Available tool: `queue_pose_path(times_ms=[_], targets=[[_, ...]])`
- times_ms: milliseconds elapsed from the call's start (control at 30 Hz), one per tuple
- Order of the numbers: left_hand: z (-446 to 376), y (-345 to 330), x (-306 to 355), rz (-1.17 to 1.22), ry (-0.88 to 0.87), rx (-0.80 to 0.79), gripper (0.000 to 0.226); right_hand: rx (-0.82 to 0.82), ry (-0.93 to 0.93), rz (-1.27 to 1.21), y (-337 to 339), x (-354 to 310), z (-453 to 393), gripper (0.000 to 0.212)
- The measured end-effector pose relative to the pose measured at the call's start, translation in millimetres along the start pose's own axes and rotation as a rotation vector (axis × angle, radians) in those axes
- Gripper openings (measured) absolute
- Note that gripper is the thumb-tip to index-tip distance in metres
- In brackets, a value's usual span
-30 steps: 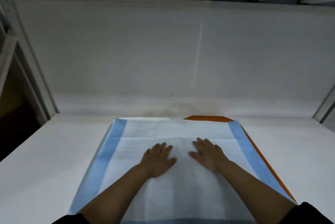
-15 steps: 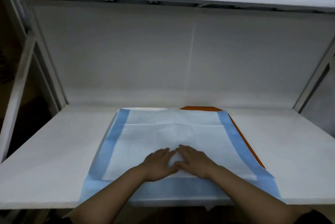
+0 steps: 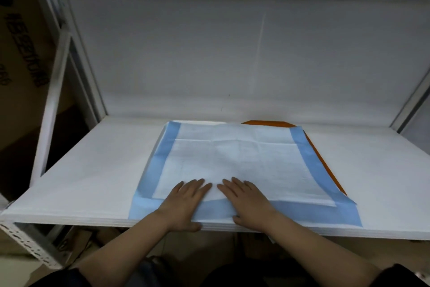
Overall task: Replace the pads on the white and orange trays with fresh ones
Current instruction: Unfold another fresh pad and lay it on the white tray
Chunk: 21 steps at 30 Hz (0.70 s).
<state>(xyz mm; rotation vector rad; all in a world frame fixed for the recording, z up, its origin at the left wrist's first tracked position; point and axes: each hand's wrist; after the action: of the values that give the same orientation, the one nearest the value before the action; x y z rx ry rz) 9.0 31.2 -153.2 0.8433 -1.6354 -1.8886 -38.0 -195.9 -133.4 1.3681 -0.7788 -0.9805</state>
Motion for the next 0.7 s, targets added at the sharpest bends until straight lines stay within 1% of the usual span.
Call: queue_pose_path(times_ms=[100,167,200,267,333,367,433,500,533,567,600,633,667,700], targets=[[6,-5,-4,0.010,0.018,0.027,0.104,0.013,-0.005,-0.004,4,-1,1,0.072],[8,-5,-6,0.049,0.029,0.068,0.098,0.069,-0.016,-0.051,9,1,0,0.050],[9,-4,-8,0.089,0.045,0.105,0.093,0.124,-0.025,-0.070,11,1,-2,0.045],[8,2,-12,0.160,0.072,0.239,0.077,0.261,-0.058,-0.132,17,4,-6,0.049],[5,7,-18,0.187,0.098,0.412,0.052,0.339,-0.140,-0.257,23,9,-10,0.036],[3,11,-22,0.192,0.127,0.471,0.040,0.384,-0.174,-0.300,25,10,-11,0.031],[1,23,-29,0.230,0.245,0.503,0.028,0.531,-0.173,-0.334,28,11,-13,0.026],[-2,34,-36,0.291,0.369,0.510,0.016,0.627,-0.120,-0.304,29,6,-15,0.016],[-4,39,-39,0.310,0.395,0.523,0.012,0.635,-0.095,-0.270,28,3,-15,0.008],[-7,43,-41,0.319,0.407,0.538,0.011,0.659,-0.066,-0.215,25,0,-15,0.011],[-10,48,-43,0.328,0.416,0.544,0.011,0.714,-0.017,-0.135,21,-3,-16,0.025],[-13,52,-45,0.336,0.418,0.547,0.012,0.791,0.053,-0.065,16,-3,-16,0.034],[-16,57,-47,0.339,0.417,0.543,0.013,0.858,0.145,-0.019,13,-3,-16,0.034],[-19,61,-49,0.341,0.417,0.537,0.013,0.896,0.258,0.011,10,-3,-16,0.028]])
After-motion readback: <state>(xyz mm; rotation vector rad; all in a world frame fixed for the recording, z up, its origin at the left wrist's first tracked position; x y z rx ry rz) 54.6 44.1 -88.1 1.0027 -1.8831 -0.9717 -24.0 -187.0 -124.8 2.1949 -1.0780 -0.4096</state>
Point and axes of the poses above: each hand's wrist, its own z-axis away from the middle knuckle, its own y-axis out of the back of the hand, x = y × z, and after that the axes turned 7 degrees about -z, right-handed
